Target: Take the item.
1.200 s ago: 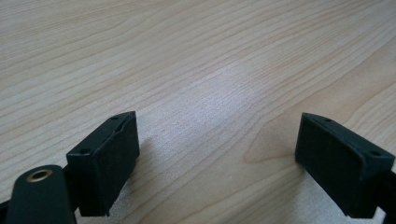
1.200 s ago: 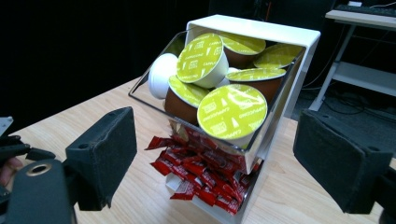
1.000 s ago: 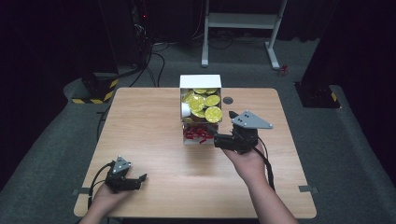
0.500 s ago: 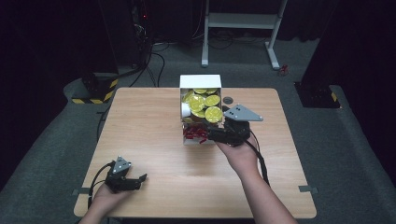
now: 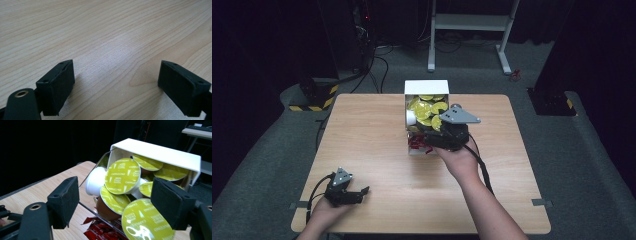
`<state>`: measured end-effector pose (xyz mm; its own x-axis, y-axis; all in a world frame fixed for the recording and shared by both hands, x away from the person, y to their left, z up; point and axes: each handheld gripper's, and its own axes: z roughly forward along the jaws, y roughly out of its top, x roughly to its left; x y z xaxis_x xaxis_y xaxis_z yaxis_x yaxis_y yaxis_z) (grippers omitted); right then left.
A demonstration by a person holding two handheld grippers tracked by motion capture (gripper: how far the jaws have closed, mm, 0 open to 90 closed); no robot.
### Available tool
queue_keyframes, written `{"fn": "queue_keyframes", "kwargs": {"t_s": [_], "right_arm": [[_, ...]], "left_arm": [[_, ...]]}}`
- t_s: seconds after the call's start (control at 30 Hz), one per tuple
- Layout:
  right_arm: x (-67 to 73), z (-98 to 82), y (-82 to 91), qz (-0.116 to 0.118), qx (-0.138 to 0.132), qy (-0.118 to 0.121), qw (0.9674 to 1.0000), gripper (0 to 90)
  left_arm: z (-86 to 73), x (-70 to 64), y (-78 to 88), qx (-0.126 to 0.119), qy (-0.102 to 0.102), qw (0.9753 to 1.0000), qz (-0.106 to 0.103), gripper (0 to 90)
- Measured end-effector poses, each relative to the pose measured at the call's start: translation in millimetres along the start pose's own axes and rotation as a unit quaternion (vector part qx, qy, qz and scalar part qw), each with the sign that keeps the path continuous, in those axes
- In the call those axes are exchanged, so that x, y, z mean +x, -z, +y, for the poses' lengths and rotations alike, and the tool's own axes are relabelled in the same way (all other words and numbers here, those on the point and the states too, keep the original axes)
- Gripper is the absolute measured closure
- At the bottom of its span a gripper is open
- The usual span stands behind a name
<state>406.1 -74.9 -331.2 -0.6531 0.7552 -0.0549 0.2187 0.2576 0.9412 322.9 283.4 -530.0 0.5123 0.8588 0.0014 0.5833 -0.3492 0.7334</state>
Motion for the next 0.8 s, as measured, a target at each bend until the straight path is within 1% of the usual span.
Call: {"fn": "queue_keyframes", "kwargs": {"t_s": [0.07,0.17,0.27,0.5,0.57,0.67,0.8], "right_arm": [[1.8,1.9,-2.9,0.003,0.003,-0.001,1.0,24.1],[4.6,6.1,-7.7,0.006,0.003,0.004,1.0,25.6],[7.3,10.4,-12.9,0.01,0.004,0.001,0.9999,26.9],[12.4,15.5,-25.8,0.013,0.017,0.004,0.9998,26.9],[12.3,14.3,-29.1,0.011,0.023,0.003,0.9997,26.9],[10.5,11.9,-33.2,0.008,0.034,-0.002,0.9994,26.7],[8.0,11.6,-34.4,0.004,0.034,-0.006,0.9994,26.7]], "left_arm": [[0.0,0.0,0.0,0.0,0.0,1.0,0.0,14.2],[0.0,0.0,0.0,0.0,0.0,1.0,0.0,14.3],[0.0,0.0,0.0,0.0,0.0,1.0,0.0,14.3],[-0.2,0.1,0.1,0.0,0.0,1.0,-0.001,14.3],[-0.1,0.5,0.3,0.0,-0.003,1.0,-0.001,14.3],[-0.2,0.4,0.1,-0.002,-0.002,1.0,-0.001,14.3],[-0.3,0.3,0.1,-0.002,-0.001,1.0,-0.001,14.3]]}}
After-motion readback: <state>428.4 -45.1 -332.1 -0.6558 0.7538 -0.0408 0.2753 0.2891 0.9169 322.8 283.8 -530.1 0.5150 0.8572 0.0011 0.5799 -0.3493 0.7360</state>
